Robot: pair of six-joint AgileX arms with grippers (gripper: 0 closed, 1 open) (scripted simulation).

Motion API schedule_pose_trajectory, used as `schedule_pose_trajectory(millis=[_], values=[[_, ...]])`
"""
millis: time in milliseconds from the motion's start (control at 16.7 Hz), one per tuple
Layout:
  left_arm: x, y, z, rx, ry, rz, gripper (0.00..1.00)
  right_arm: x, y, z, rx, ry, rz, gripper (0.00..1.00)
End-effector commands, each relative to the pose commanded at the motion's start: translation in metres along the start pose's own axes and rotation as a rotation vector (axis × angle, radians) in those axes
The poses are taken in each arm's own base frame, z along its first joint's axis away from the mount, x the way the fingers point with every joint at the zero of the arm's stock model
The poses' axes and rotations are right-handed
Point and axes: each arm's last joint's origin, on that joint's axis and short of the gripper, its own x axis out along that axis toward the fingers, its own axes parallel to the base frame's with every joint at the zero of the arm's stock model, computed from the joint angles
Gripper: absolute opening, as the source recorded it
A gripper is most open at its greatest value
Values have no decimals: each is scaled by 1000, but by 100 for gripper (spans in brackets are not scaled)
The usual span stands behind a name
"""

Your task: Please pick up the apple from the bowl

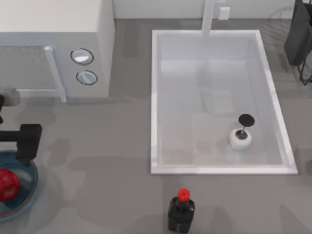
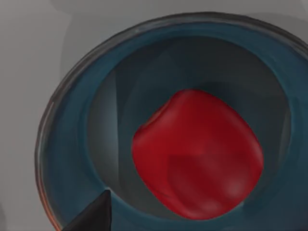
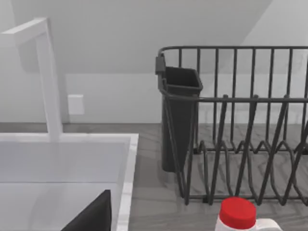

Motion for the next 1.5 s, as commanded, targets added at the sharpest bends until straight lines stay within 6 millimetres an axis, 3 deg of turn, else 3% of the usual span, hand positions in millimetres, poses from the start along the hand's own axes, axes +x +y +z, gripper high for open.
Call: schedule_pose_trajectory(millis=[420, 960, 1260, 1500], values=[[5, 1, 1, -4, 7, 0, 100, 0, 0, 0, 0, 0, 0, 100], [93, 0, 2, 0, -2, 0, 100, 0, 0, 0, 0, 0, 0, 100], [100, 0, 0, 0, 6, 0, 100, 0, 0, 0, 0, 0, 0, 100], [100, 0, 0, 0, 6, 0, 70, 0, 0, 0, 0, 0, 0, 100]])
